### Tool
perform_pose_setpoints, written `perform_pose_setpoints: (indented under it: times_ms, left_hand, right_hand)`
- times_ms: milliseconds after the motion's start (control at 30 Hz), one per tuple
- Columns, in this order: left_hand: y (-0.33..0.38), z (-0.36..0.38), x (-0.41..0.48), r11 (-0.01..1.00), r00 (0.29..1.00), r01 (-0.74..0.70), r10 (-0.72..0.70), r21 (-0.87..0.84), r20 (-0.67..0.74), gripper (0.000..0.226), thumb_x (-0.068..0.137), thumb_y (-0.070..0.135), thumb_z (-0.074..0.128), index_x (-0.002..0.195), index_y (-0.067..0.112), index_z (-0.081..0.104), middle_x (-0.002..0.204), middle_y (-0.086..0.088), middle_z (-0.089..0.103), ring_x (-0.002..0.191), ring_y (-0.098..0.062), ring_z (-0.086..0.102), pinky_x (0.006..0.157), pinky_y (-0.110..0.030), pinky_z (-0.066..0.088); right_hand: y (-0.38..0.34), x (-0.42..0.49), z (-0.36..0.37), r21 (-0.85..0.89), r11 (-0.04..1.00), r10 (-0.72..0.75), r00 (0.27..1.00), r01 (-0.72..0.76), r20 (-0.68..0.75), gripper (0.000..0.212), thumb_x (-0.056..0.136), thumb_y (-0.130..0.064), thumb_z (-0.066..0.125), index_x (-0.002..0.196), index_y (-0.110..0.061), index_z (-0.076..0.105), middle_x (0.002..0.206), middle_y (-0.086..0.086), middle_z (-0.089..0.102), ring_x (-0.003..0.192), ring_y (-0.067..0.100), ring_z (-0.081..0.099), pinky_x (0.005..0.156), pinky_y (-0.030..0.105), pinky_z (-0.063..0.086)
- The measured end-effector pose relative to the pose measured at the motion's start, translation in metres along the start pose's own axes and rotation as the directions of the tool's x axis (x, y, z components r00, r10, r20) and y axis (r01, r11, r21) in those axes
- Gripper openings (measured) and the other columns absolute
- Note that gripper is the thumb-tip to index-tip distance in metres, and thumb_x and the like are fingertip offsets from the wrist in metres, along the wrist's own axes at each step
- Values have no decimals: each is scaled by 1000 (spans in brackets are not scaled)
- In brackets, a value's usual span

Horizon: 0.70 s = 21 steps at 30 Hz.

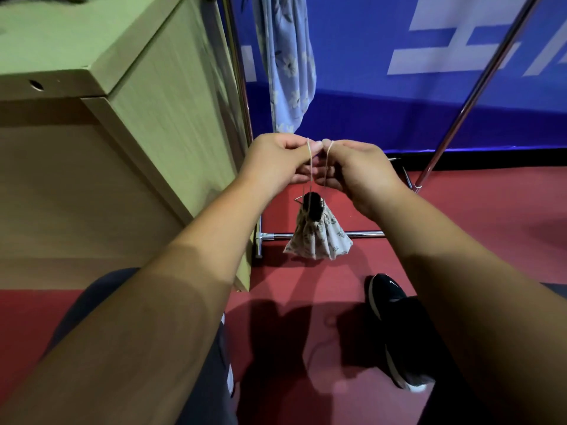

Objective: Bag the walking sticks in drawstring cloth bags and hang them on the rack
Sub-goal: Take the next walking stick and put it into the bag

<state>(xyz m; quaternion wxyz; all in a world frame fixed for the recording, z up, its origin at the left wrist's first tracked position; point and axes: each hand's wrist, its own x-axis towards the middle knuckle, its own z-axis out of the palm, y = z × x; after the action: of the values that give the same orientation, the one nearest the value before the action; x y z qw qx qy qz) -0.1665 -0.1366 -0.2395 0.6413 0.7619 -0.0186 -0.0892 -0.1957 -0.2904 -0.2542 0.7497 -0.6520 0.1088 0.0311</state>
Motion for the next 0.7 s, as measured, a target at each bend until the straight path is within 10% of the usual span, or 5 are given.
perform_pose_setpoints:
  times_ms: [233, 533, 700]
  left_hand:
    - [1, 2, 1, 975, 994, -50, 29, 217, 102, 28, 93, 37, 80, 87, 10, 80, 72, -9, 68, 66, -21, 58, 66, -35, 52]
    - [26, -2, -15, 908, 971, -6, -94, 418, 219, 15, 83, 26, 58, 73, 22, 68, 68, 2, 64, 68, -18, 54, 66, -34, 45]
    - [19, -8, -18, 920, 977, -4, -79, 391, 197, 24, 96, 8, 64, 116, 19, 72, 92, 1, 73, 81, -15, 63, 68, -27, 49]
  right_hand:
    - [-7, -6, 0, 180, 975, 129, 992, -128, 5, 24, 98, -8, 51, 102, 5, 72, 88, 23, 76, 81, 36, 77, 81, 46, 65]
    - [-8, -19, -1, 5, 987, 161, 984, -162, 76, 31, 106, -28, 59, 89, -6, 72, 70, 9, 66, 53, 21, 56, 80, 53, 64]
    - [-12, -31, -1, -145, 984, 122, 988, -108, 92, 19, 94, -12, 59, 87, -9, 76, 72, 6, 65, 56, 20, 52, 50, 29, 49]
